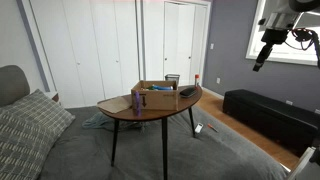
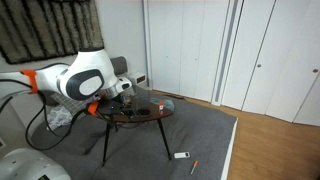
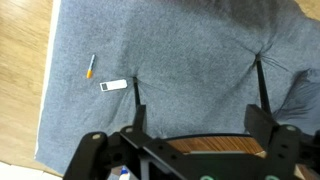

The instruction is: Pick up the round white object from the cardboard box and put it on the table

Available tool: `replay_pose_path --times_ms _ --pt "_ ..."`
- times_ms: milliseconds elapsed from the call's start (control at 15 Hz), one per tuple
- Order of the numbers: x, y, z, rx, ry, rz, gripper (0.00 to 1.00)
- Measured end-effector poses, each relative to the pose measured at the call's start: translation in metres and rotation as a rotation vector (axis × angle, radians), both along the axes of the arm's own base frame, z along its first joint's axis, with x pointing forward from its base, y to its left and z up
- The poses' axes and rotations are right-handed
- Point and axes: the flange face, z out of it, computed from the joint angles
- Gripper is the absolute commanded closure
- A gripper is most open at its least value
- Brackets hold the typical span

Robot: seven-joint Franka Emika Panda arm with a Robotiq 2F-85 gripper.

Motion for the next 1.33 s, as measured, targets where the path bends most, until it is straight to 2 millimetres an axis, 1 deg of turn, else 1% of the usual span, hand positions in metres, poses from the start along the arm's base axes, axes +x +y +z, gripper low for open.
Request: replay_pose_path --times_ms 600,733,867,1067,1333 --pt "0.001 0.001 0.000 0.005 0.000 0.003 0.00" --pt "0.010 0.014 -0.001 0.029 -0.022 0.038 0.00" --pt "0.032 0.042 -0.003 0.072 -0.052 0.119 0.00" --pt "0.076 0.098 -0.008 0.122 -0.088 0.274 0.00" --pt "0.136 0.166 -0.011 0.169 -0.124 0.467 0.00"
